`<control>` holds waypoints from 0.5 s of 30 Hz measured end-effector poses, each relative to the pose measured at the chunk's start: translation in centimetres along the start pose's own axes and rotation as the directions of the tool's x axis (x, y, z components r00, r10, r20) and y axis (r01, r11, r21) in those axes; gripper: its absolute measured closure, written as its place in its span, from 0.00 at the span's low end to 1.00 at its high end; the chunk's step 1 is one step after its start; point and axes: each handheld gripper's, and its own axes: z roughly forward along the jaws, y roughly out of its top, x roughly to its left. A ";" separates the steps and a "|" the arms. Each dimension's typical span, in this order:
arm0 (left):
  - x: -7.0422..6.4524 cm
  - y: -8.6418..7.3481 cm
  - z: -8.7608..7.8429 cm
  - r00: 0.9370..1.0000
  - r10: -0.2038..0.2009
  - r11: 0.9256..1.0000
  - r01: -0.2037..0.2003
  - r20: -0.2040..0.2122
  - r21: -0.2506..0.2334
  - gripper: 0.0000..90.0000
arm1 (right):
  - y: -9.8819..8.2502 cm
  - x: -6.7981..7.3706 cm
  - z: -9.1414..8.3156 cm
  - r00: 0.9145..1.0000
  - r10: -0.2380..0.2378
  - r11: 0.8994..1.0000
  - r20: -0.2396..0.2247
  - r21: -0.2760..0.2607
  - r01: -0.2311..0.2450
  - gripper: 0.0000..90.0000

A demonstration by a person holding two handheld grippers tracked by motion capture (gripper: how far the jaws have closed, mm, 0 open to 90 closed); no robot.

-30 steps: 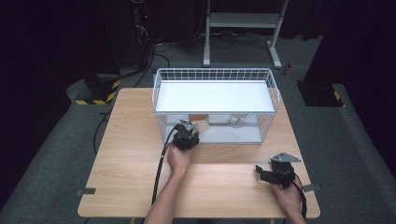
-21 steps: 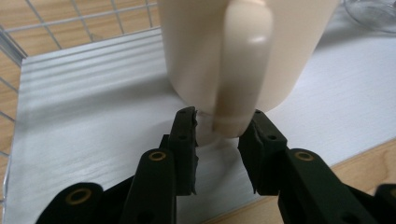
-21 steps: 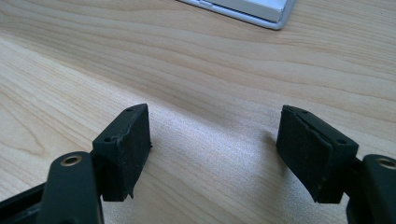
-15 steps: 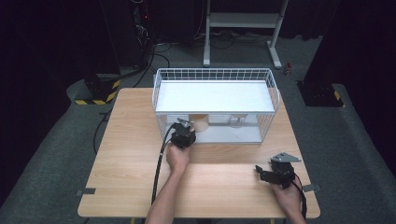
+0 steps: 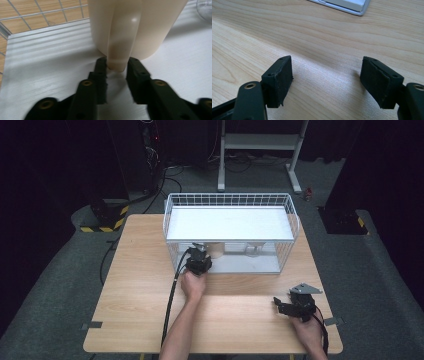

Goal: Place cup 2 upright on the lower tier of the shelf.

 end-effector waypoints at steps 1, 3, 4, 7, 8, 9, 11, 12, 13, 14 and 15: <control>-0.1 -0.1 -0.1 1.000 -0.011 1.000 0.012 0.002 -0.003 0.66 | 0.0 0.0 0.0 1.000 0.001 1.000 0.000 0.000 -0.001 0.29; -0.2 -0.2 -0.3 1.000 -0.030 0.999 0.030 0.004 -0.017 0.59 | 0.0 0.0 0.0 1.000 0.000 1.000 0.000 0.000 0.000 0.29; -0.2 -0.3 -0.5 1.000 -0.024 0.999 0.025 0.011 -0.026 0.55 | 0.0 0.0 0.0 1.000 0.000 1.000 0.000 0.000 0.000 0.29; -0.2 -0.5 -1.0 0.999 -0.027 0.999 0.028 0.021 -0.038 0.48 | 0.0 0.0 0.0 1.000 0.000 1.000 0.000 0.000 0.000 0.29; -0.2 -0.7 -1.2 0.999 -0.034 0.998 0.035 0.037 -0.044 0.46 | 0.0 0.0 0.0 1.000 0.001 1.000 0.000 0.000 -0.001 0.29; -0.2 -0.9 -1.4 0.999 -0.031 0.998 0.033 0.037 -0.052 0.44 | 0.0 0.0 0.0 1.000 0.001 1.000 0.000 0.000 -0.001 0.29; -0.2 -1.4 -1.9 0.999 -0.036 0.997 0.038 0.036 -0.060 0.42 | 0.0 0.0 0.0 1.000 0.000 1.000 0.000 0.000 0.000 0.29; -0.1 -1.6 -2.1 0.999 -0.034 0.998 0.037 0.040 -0.057 0.40 | 0.0 0.0 0.0 1.000 0.001 1.000 0.000 0.000 -0.001 0.29; -0.2 -1.7 -2.2 0.999 -0.033 0.998 0.036 0.042 -0.057 0.39 | 0.0 0.0 0.0 1.000 0.001 1.000 0.000 0.000 -0.001 0.29; -0.1 -1.9 -2.5 0.999 -0.032 0.998 0.034 0.036 -0.061 0.39 | 0.0 0.0 0.0 1.000 0.000 1.000 0.000 0.000 0.000 0.29; -0.1 -2.0 -2.9 0.999 -0.033 0.996 0.035 0.033 -0.076 0.39 | 0.0 0.0 0.0 1.000 0.003 1.000 0.000 -0.001 -0.003 0.29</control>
